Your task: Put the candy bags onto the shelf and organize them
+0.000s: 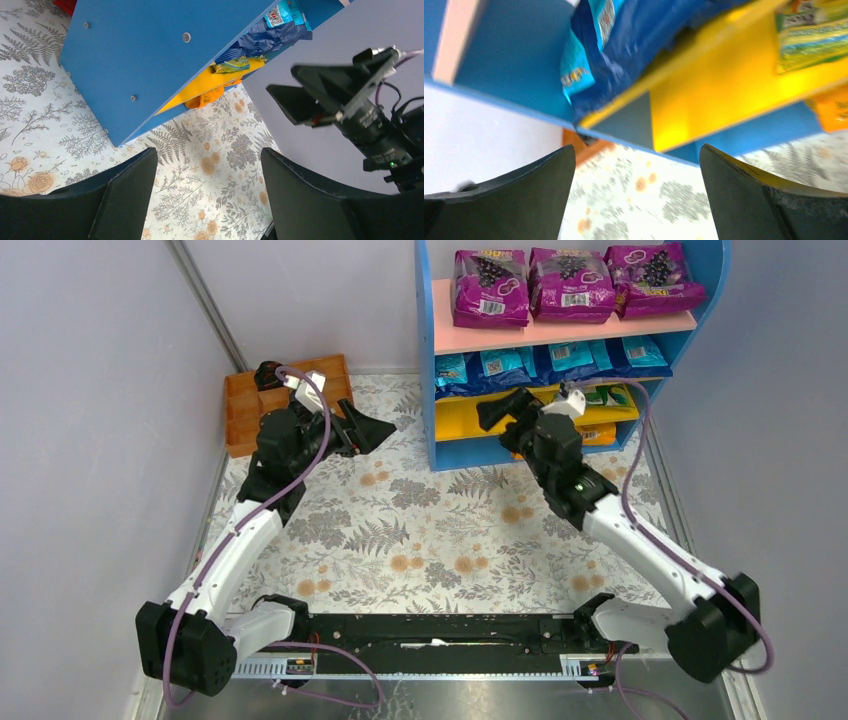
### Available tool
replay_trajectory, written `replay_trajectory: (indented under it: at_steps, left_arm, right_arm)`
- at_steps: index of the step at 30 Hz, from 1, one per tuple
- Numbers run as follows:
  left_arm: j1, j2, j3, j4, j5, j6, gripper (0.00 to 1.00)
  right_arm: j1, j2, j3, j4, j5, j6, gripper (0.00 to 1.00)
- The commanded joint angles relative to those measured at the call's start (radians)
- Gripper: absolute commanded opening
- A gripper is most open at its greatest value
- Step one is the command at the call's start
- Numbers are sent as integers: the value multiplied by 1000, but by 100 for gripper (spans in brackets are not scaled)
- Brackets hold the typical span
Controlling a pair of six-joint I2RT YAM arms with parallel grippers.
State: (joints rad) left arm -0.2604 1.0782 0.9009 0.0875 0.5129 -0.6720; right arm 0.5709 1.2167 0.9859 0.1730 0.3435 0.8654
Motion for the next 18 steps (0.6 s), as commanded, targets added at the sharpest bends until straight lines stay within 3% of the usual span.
replay_trajectory:
  at_steps: [1, 5, 11, 18]
  left_arm:
    - [-7, 11, -3, 66, 24, -1, 80]
    - [-14, 26, -5, 66, 29, 0, 80]
    - [-15, 45, -6, 61, 9, 18, 82]
    - [-68, 0, 44, -72, -155, 162, 83]
  right_arm:
    - [7, -193, -98, -155, -109, -278, 100]
    - [6, -377, -208, -381, -106, -370, 100]
    - [8, -660, -362, -533, -203, -309, 100]
    - [7, -838, -231, -661, -138, -375, 100]
